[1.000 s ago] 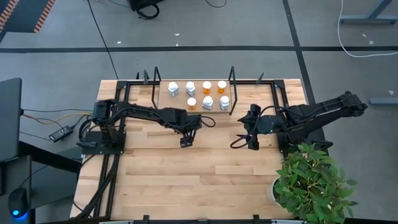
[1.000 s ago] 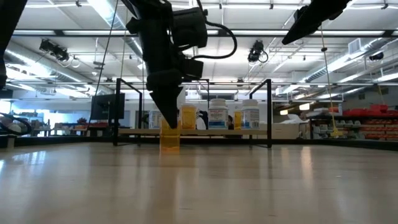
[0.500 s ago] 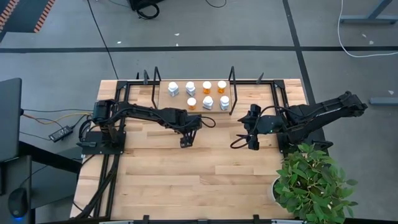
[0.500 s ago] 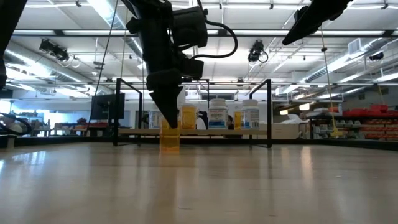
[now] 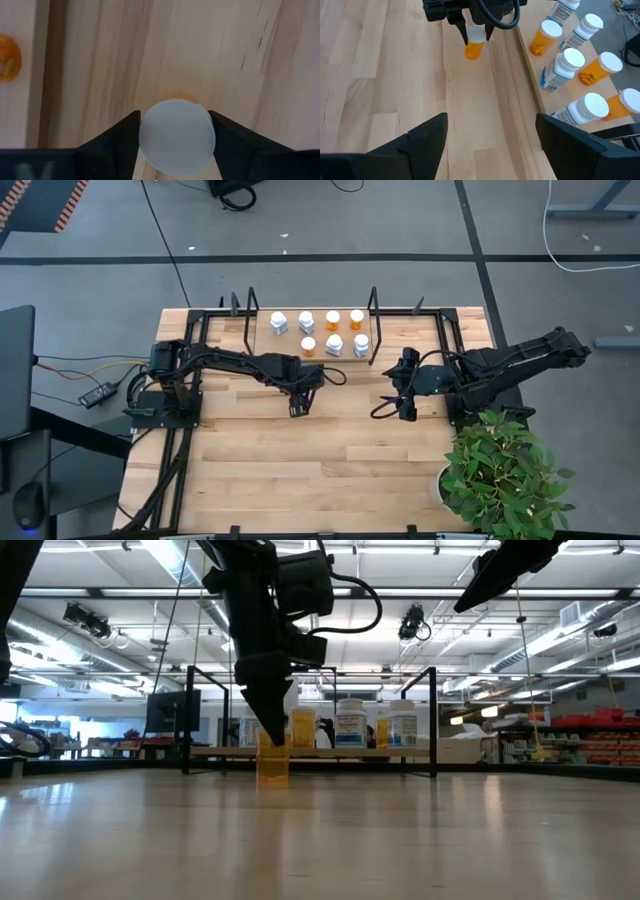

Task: Pick and place medicine bottles onto shelf by color
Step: Put the orange pill bottle on the shelf

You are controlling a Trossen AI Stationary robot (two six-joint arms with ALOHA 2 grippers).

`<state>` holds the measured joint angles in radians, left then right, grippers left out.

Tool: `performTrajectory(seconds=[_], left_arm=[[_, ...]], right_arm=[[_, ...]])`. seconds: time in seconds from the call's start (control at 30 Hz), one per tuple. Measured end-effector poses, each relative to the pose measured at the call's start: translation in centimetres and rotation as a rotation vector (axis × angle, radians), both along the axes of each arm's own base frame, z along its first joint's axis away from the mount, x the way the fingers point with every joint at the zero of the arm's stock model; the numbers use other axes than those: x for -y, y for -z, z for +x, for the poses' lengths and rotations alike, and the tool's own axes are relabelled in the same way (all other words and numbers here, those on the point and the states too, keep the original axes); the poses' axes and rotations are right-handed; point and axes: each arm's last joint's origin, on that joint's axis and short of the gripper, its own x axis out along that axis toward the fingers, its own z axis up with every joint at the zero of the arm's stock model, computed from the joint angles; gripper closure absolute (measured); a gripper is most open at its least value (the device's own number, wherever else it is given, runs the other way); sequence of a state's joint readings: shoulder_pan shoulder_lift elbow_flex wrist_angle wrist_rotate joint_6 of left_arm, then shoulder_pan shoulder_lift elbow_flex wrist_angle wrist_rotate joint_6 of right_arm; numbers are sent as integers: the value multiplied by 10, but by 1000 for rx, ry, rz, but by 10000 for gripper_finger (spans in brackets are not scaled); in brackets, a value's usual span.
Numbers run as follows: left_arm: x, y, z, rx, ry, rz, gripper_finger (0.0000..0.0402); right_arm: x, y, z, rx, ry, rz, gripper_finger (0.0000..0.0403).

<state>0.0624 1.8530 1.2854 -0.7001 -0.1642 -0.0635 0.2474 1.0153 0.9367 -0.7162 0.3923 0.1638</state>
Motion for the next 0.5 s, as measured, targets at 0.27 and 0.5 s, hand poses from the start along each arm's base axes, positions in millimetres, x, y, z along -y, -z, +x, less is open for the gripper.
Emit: performTrajectory(seconds=[0.27,0.5], left_arm=[[-1,-1,-6,-55,-3,-4,165],[-7,-20,-19,-64,-16,-3,182]], right_arm=[[0,0,0,0,0,0,94],[0,1,-1,-15,1,-3,94]])
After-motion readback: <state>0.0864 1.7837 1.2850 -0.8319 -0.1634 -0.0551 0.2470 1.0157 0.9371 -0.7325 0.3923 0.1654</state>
